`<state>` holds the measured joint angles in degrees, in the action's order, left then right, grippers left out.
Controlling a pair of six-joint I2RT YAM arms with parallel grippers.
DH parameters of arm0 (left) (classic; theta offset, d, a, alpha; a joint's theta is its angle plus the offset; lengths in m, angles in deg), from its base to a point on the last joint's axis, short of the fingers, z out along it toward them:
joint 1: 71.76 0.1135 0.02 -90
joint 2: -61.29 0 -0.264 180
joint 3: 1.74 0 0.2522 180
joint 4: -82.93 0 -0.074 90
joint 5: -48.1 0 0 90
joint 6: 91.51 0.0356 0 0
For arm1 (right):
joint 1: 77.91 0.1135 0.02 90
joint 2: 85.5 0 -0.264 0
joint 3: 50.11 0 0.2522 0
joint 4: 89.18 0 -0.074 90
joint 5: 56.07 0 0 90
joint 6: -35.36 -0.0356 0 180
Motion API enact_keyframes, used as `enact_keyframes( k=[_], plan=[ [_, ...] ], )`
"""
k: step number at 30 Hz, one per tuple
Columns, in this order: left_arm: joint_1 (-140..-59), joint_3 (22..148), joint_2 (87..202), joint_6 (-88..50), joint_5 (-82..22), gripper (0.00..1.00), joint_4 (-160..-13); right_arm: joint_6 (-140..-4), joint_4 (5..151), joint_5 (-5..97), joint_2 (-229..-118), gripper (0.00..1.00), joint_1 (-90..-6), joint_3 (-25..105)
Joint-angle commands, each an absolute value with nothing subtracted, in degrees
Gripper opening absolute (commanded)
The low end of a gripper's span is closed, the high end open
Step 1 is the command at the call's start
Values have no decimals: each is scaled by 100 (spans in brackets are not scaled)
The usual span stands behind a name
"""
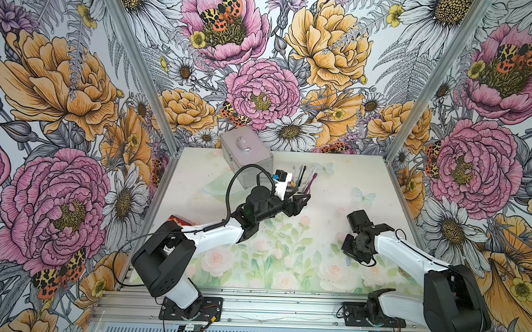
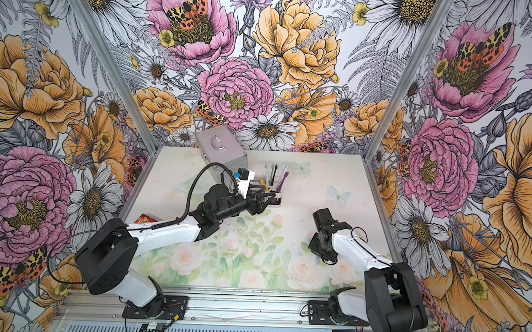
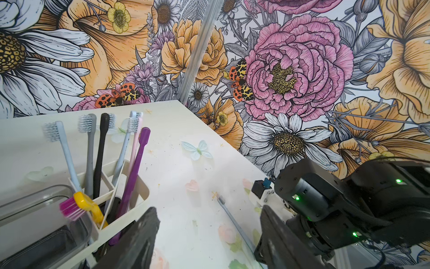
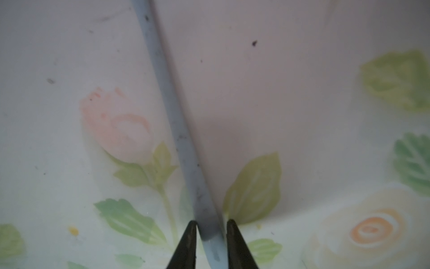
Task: Place the toothbrush into the toothbrush holder
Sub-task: Pick up the toothbrush from the center of the board.
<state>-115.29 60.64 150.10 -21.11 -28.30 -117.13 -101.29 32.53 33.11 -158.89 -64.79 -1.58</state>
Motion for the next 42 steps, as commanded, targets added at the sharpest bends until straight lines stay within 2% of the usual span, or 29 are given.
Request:
enact_keyframes(
  k=[1, 7, 12, 18, 23, 26, 32, 36, 42],
  plan=[
    [-11536, 5975, 14839, -2015, -2725, 70, -11803, -10093, 3285, 3279, -16100, 25, -6517, -86],
    [-11503, 5976, 14874, -2015, -2722, 70, -11803, -9962, 3364, 3341, -16403, 23, -6517, 28],
    [-11483, 5969, 14882, -2015, -2762, 71, -11803, -9824, 3439, 3444, -16744, 8, -6500, 146],
    [-11457, 5992, 14943, -2079, -2729, 71, -11803, -9623, 3452, 3483, -16898, 0, -6495, 282],
    [-11409, 6047, 15060, -2253, -2621, 71, -11794, -9353, 3692, 3492, -16717, 0, -6443, 208],
    [-11334, 6126, 15199, -2459, -2452, 71, -11793, -9042, 3708, 3139, -16456, 0, -6305, 199],
    [-11320, 6346, 15567, -2582, -2306, 71, -11756, -8604, 3733, 2841, -15484, 0, -6095, 147],
    [-11325, 6629, 15934, -2735, -2004, 76, -11688, -8429, 3710, 2837, -14966, 0, -6053, 156],
    [-11352, 7085, 16483, -3034, -1644, 76, -11695, -8241, 3720, 2897, -14465, 0, -5943, 195]
  ],
)
